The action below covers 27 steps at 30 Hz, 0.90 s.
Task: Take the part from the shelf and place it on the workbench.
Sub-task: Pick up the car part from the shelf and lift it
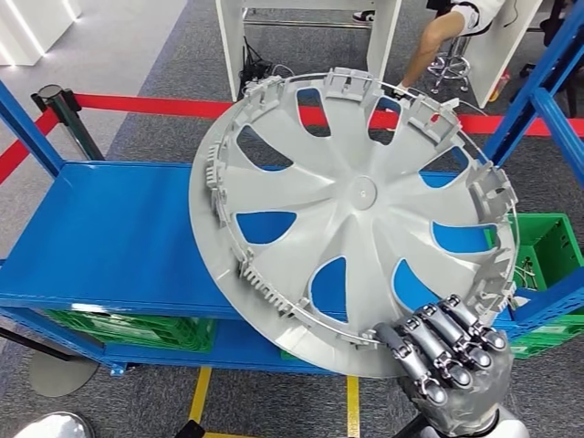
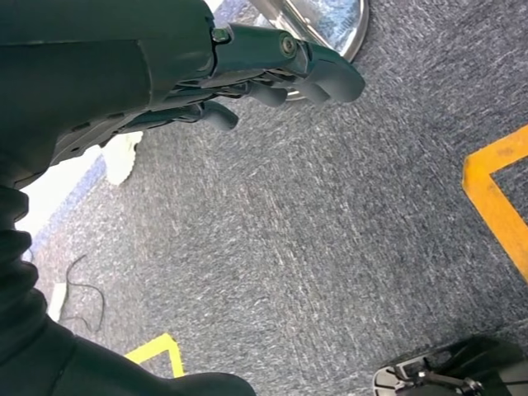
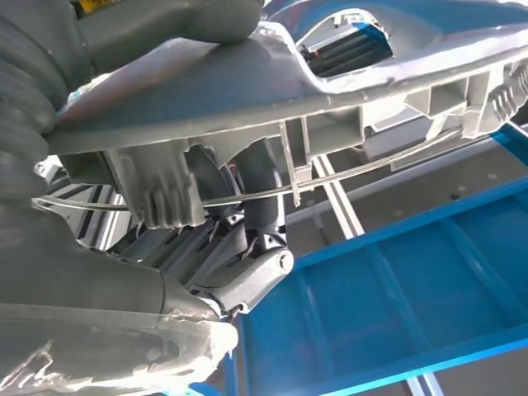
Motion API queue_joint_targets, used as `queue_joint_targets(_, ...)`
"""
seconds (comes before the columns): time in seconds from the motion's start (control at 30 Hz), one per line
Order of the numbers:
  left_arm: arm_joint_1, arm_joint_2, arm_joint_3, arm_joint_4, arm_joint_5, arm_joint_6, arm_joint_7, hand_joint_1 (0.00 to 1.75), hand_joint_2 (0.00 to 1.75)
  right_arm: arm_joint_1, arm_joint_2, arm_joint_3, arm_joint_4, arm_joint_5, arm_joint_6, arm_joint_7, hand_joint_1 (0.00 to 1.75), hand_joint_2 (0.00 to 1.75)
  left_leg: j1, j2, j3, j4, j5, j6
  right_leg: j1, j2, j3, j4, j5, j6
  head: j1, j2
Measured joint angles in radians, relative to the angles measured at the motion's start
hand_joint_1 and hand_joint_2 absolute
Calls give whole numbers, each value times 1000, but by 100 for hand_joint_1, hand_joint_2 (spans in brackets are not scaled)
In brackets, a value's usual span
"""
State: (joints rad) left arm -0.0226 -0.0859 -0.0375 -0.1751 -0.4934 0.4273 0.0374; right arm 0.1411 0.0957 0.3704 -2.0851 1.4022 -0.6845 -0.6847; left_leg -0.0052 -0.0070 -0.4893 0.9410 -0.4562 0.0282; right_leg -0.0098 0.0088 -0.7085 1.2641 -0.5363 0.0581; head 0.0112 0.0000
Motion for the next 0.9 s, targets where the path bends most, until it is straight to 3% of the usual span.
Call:
queue_joint_targets(0.03, 0, 0, 0, 0, 0, 0, 0, 0, 175, 0, 0, 0, 0, 0, 0, 0, 175, 175, 4, 0, 0, 4, -3, -4, -5, -1, 6, -14, 22, 6, 0, 0)
queue_joint_targets(0.1, 0, 0, 0, 0, 1, 0, 0, 0, 175, 0, 0, 0, 0, 0, 0, 0, 175, 175, 15, -2, -1, 20, -13, -21, -13, -1, 57, -117, 82, 20, 0, 0)
queue_joint_targets(0.13, -1, 2, 0, 0, 1, 0, 0, 0, 175, -1, 0, 0, 1, 1, 0, 0, 175, 175, 17, -3, -5, 29, -19, -31, -14, 1, 83, -164, 97, 27, 3, 0)
queue_joint_targets(0.17, -1, 3, 1, 0, 1, 1, 0, 0, 175, -1, 1, 0, 1, 1, 0, 0, 175, 175, 18, -4, -12, 40, -23, -40, -15, 5, 97, -193, 99, 25, 6, 0)
queue_joint_targets(0.3, -2, 4, 1, 0, 2, 2, 0, 0, 175, 1, 3, 1, 3, -1, 0, 0, 175, 175, 16, -5, -42, 57, -23, -64, -12, 15, 78, -194, 97, -16, -4, 0)
queue_joint_targets(0.33, -3, 4, 1, 0, 2, 2, 0, 0, 175, 1, 3, 2, 3, -1, 0, 0, 175, 175, 17, -4, -50, 68, -34, -68, -12, 14, 73, -195, 100, -24, -5, 0)
queue_joint_targets(0.37, -3, 4, 1, 0, 2, 3, 0, 0, 175, 2, 3, 2, 3, -2, 0, 0, 175, 175, 18, -4, -62, 94, -57, -71, -12, 12, 70, -197, 104, -32, -6, 0)
queue_joint_targets(0.43, -5, 3, 1, 0, 2, 3, 1, 0, 175, 1, 3, 2, 3, -3, 0, 0, 175, 175, 17, -2, -106, 203, -125, -75, -10, 7, 63, -201, 112, -44, -7, 0)
queue_joint_targets(0.5, -5, 3, 1, 0, 2, 3, 2, 0, 175, 1, 3, 2, 5, -4, 0, 0, 175, 175, 17, -2, -144, 304, -168, -74, -7, 3, 55, -202, 120, -49, -8, 0)
queue_joint_targets(0.53, -5, 3, 1, 0, 3, 3, 2, 0, 175, 1, 3, 2, 5, -5, 0, 0, 175, 175, 16, -2, -144, 313, -164, -70, -5, 2, 50, -202, 125, -50, -8, 0)
queue_joint_targets(0.57, -6, 3, 2, 0, 4, 3, 2, 0, 175, 1, 3, 2, 6, -6, 0, 0, 175, 175, 14, -2, -127, 288, -144, -65, -4, 2, 44, -202, 131, -50, -8, 0)
queue_joint_targets(0.63, -8, 3, 2, 0, 5, 4, 3, 0, 175, 1, 3, 2, 6, -6, 0, 0, 175, 175, 11, -2, -59, 169, -89, -54, -3, 2, 32, -203, 144, -48, -9, 0)
queue_joint_targets(0.7, -11, 2, 2, 0, 5, 4, 3, 0, 175, 1, 3, 3, 6, -6, 0, 0, 175, 175, 6, -4, -13, 74, -60, -50, -1, 2, 22, -204, 159, -40, -8, 0)
queue_joint_targets(0.77, -11, 2, 2, 0, 5, 5, 3, 0, 175, 1, 3, 2, 6, -6, 0, 0, 175, 175, 1, -6, -13, 54, -52, -46, -1, 1, 18, -212, 176, -28, -8, 0)
queue_joint_targets(0.83, -7, 2, 2, 0, 6, 5, 3, 0, 175, 2, 3, 2, 6, -7, 0, 0, 175, 175, 1, -5, -25, 51, -32, -35, -3, 2, 15, -226, 192, -15, -8, 0)
queue_joint_targets(0.87, -7, 2, 3, 0, 7, 5, 3, 0, 175, 3, 3, 2, 6, -7, 0, 0, 175, 175, 2, -3, -33, 48, -21, -28, -3, 2, 8, -220, 180, -10, -7, 0)
queue_joint_targets(0.9, -7, 3, 3, 0, 8, 5, 3, 0, 175, 3, 3, 1, 6, -7, 0, 0, 175, 175, 4, -1, -43, 46, -9, -22, -2, 1, -3, -194, 148, -5, -6, 0)
